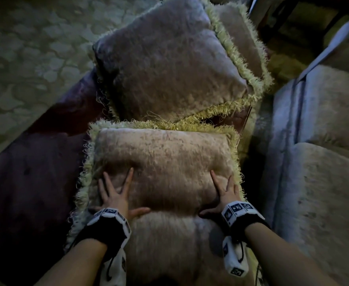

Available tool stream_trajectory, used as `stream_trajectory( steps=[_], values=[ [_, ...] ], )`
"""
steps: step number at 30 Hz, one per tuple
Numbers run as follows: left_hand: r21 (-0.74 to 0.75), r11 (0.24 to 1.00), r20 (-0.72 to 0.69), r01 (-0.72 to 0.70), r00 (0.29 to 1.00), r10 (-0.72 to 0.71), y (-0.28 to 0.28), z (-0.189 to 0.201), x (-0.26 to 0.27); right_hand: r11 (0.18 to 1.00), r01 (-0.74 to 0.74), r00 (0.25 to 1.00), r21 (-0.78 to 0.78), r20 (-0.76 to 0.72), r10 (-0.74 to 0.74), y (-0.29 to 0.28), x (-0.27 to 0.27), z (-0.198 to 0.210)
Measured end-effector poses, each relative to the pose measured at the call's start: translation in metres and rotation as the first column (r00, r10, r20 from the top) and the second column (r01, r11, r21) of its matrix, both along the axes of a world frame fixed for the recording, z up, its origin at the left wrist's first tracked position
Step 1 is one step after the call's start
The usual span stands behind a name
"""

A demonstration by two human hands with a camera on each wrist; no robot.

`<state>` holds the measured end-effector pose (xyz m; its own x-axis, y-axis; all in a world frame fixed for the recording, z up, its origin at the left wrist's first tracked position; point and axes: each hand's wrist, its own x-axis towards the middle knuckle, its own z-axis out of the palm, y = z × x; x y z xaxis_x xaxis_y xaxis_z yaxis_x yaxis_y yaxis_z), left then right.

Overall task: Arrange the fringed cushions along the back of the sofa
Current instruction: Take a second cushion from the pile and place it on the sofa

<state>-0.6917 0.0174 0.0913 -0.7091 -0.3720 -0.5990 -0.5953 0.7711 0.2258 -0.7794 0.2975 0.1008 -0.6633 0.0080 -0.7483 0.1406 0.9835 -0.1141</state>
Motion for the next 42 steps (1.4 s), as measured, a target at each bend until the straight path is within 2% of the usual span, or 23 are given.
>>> stream_trajectory(
  steps=[3, 8, 11, 16, 21, 24, 27, 31, 35, 39, 42],
  values=[
    [-0.002, 1.0, -0.002, -0.011, 1.0, 0.011, -0.015, 0.001, -0.004, 0.999, 0.049, 0.999, -0.018, -0.005, -0.049, 0.0, -0.001, -0.004],
    [-0.014, 0.982, 0.036, -0.189, 0.981, 0.189, -0.018, 0.012, -0.011, 0.991, 0.114, 0.993, -0.064, -0.003, -0.114, 0.004, -0.002, -0.003],
    [-0.033, 0.984, 0.056, -0.177, 0.982, 0.179, -0.011, 0.021, -0.013, 0.978, 0.153, 0.985, -0.143, -0.055, -0.162, 0.008, 0.002, -0.004],
    [0.018, 0.989, -0.094, -0.149, 0.984, 0.15, 0.004, 0.044, -0.005, 0.953, 0.158, 0.972, -0.26, -0.128, -0.196, 0.005, 0.011, -0.001],
    [0.117, 0.981, -0.29, -0.157, 0.939, 0.185, 0.035, 0.086, -0.004, 0.905, 0.185, 0.942, -0.383, -0.194, -0.275, 0.038, 0.023, 0.034],
    [0.119, 0.985, -0.348, -0.125, 0.924, 0.16, 0.076, 0.111, -0.001, 0.909, 0.17, 0.925, -0.38, -0.257, -0.281, 0.084, 0.036, 0.07],
    [0.14, 0.988, -0.389, -0.065, 0.914, 0.115, 0.134, 0.134, -0.008, 0.911, 0.184, 0.871, -0.369, -0.368, -0.325, 0.144, 0.044, 0.107],
    [0.137, 0.988, -0.45, 0.064, 0.893, 0.004, 0.233, 0.17, -0.037, 0.881, 0.315, 0.755, -0.353, -0.469, -0.458, 0.239, 0.056, 0.148],
    [0.157, 0.95, -0.528, 0.268, 0.836, -0.149, 0.355, 0.207, -0.073, 0.797, 0.449, 0.548, -0.404, -0.58, -0.602, 0.351, 0.08, 0.18],
    [0.138, 0.857, -0.639, 0.497, 0.705, -0.306, 0.491, 0.229, -0.099, 0.685, 0.561, 0.307, -0.464, -0.652, -0.693, 0.462, 0.118, 0.199],
    [0.133, 0.743, -0.688, 0.655, 0.601, -0.407, 0.595, 0.237, -0.1, 0.566, 0.659, 0.148, -0.496, -0.652, -0.743, 0.536, 0.159, 0.205]
  ],
)
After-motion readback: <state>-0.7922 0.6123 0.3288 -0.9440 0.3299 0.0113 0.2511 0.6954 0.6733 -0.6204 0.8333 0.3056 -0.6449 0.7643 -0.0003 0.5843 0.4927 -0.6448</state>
